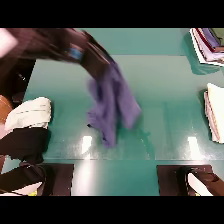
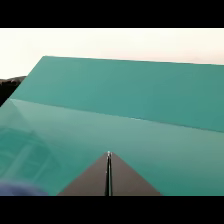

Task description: Fold the shirts.

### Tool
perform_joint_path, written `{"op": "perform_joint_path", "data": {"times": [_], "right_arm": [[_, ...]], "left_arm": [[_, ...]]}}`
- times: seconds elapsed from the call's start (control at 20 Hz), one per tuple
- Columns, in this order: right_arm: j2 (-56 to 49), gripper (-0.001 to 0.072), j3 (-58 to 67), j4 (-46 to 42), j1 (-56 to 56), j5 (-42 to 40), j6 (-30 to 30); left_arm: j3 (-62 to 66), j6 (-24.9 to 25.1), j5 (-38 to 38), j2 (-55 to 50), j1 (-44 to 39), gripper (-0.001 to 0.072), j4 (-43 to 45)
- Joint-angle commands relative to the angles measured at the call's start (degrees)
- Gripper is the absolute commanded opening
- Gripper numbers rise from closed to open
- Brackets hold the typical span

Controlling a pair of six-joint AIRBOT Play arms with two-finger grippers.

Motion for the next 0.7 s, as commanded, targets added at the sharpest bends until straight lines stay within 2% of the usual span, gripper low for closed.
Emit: {"op": "perform_joint_path", "data": {"times": [0.0, 0.25, 0.45, 0.65], "right_arm": [[0.0, 0.0013, 0.22, -0.02, 0.07, 2.38, -0.07], [0.0, 0.0013, 0.17, -0.02, 0.07, 2.32, -0.07], [-0.02, 0.0013, 0.17, -0.02, 0.07, 2.29, -0.07], [-0.04, 0.0013, 0.04, 0.0, 0.07, 2.23, -0.07]], "left_arm": [[0.11, -0.11, -0.74, -4.35, -2.4, 0.0495, 2.21], [-2.19, -4.09, -12.63, -2.99, 14.6, 0.0495, 0.33], [-21.97, -3.52, -9.07, 1.42, 24.55, 0.0496, -9.94], [-43.98, -1.46, -2.49, 2.38, 25.9, 0.0496, -18.6]]}}
